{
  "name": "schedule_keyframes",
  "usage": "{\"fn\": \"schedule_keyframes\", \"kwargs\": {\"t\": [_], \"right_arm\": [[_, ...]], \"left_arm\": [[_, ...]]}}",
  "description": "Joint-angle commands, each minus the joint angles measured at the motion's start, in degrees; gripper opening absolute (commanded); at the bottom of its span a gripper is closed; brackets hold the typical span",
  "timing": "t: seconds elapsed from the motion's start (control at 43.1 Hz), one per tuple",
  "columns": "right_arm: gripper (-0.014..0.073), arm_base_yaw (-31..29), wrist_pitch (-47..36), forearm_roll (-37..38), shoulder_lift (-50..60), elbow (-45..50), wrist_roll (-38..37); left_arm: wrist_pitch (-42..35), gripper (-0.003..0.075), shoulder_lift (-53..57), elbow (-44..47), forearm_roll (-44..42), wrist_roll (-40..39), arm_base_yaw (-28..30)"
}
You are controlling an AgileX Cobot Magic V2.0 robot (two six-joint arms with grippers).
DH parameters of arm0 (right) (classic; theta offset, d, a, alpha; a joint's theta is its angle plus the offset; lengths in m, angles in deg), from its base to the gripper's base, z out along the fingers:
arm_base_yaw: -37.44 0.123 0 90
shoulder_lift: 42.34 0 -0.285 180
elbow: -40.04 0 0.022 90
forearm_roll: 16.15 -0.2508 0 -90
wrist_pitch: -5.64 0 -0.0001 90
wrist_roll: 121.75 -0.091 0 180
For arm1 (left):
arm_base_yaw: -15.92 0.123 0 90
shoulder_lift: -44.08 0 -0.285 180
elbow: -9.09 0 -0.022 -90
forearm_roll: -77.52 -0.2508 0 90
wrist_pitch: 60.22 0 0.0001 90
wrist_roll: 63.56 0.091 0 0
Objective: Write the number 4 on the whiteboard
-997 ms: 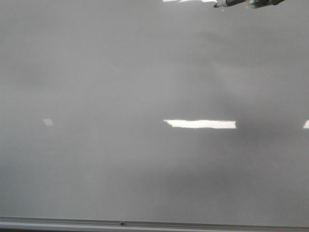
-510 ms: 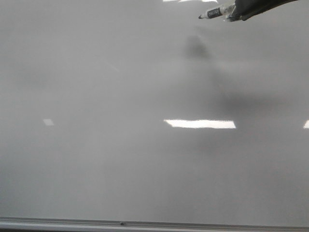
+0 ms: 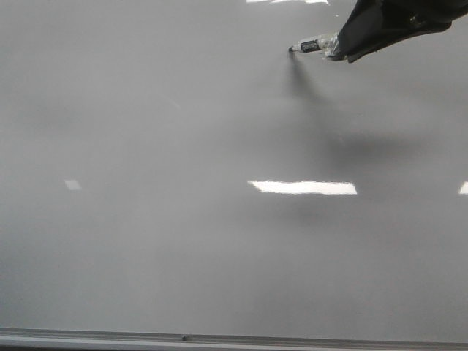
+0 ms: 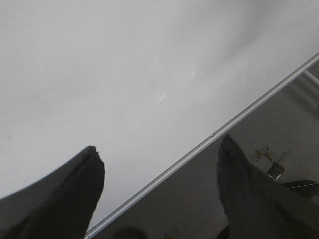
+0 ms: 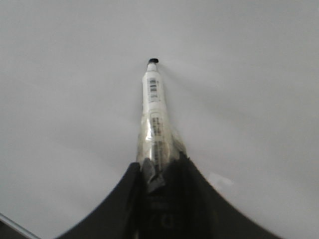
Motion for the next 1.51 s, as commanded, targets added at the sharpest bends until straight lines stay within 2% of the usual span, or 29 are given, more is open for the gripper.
{"fn": "schedule_keyframes", "kwargs": {"t": [0.0,0.093,0.348,0.788,0.927,1.043,1.275,1.391,1.484], "right_arm": [[-0.0068,1.63,-0.72,0.39,0.14,-1.76,1.35],[-0.0068,3.46,0.04,0.59,-0.59,-1.76,3.19],[-0.0068,2.90,0.71,0.81,-0.87,-1.76,3.25],[-0.0068,-6.57,10.57,1.42,4.12,-1.76,3.25],[-0.0068,-4.30,9.86,1.14,6.68,-1.76,3.25],[-0.0068,-1.72,5.15,1.19,7.86,-1.76,3.25],[-0.0068,-1.44,-0.80,1.19,4.85,-1.76,3.25],[-0.0068,-1.44,-1.19,1.19,1.93,-1.76,3.25],[-0.0068,-1.32,3.84,1.19,-0.47,-1.76,3.25]], "left_arm": [[-3.48,0.0459,0.82,-1.49,0.62,-0.65,-0.01],[-3.48,0.0459,0.82,-1.49,0.62,-0.65,-0.01],[-3.48,0.0459,0.82,-1.49,0.62,-0.65,-0.01],[-3.48,0.0459,0.82,-1.49,0.62,-0.65,-0.01],[-3.58,0.0459,0.82,-1.49,0.62,-0.65,-0.01],[-3.97,0.0459,0.82,-1.49,0.62,-0.65,-0.01],[-4.53,0.0459,0.82,-1.49,0.62,-0.65,-0.01],[-4.66,0.0459,0.82,-1.49,0.62,-0.65,-0.01],[-4.87,0.0459,0.82,-1.49,0.62,-0.65,-0.01]]}}
